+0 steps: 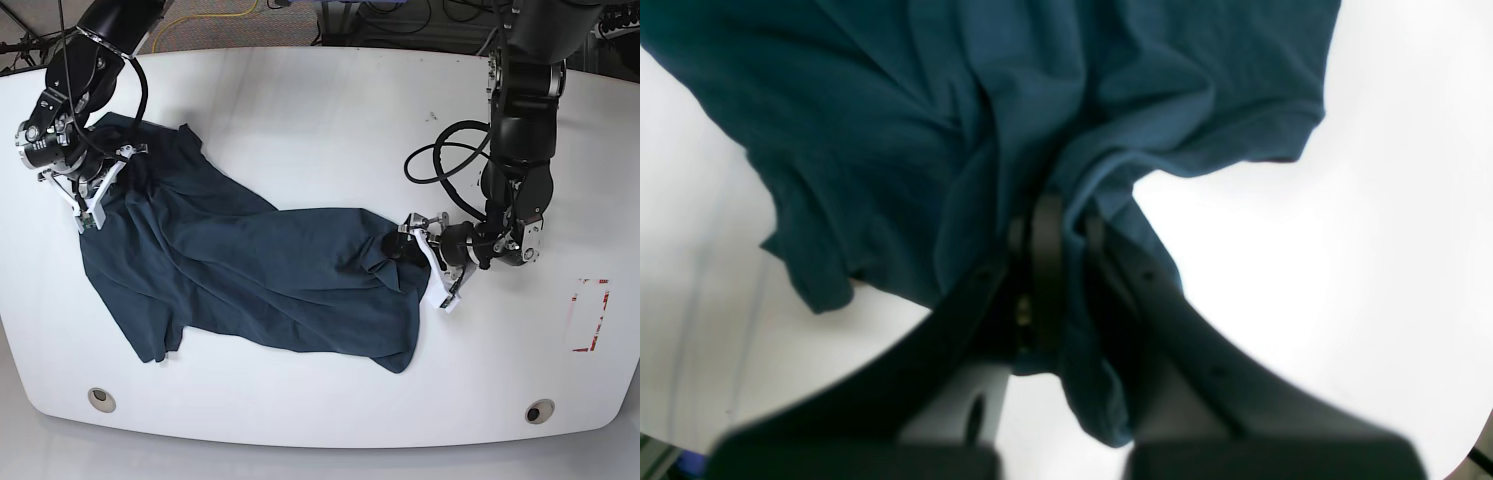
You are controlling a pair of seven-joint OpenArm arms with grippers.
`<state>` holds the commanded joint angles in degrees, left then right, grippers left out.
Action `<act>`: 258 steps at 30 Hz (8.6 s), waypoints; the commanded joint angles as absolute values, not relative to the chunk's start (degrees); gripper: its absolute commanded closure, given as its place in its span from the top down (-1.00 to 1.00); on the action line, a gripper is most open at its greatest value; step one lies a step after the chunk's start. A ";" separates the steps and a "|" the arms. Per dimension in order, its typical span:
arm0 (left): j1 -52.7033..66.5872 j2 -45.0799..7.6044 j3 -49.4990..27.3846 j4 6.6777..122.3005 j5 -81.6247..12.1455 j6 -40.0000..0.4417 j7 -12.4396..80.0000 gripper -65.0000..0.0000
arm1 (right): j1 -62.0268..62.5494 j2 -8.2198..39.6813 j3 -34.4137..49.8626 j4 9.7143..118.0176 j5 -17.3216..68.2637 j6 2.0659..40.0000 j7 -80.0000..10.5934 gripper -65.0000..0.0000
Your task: Fold the T-shirt properly
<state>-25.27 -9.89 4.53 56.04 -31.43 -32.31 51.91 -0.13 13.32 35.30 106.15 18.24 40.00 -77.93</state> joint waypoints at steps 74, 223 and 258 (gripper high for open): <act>-18.42 -13.49 -14.37 96.48 -31.43 -39.25 79.78 0.13 | 28.26 22.29 32.22 89.01 18.24 40.00 -78.46 -1.00; -11.65 -19.03 -23.16 106.68 -37.49 -40.00 80.00 -1.00 | 7.08 23.96 38.20 94.90 28.53 40.00 -79.87 -1.00; 17.01 -24.84 -31.08 107.47 -40.22 -40.00 80.00 -0.94 | -10.24 17.45 38.37 96.13 28.35 40.00 -78.20 -0.32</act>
<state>17.01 -24.84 -31.08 107.47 -40.22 -40.00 80.00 -10.24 17.45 38.37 96.13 28.35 40.00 -78.20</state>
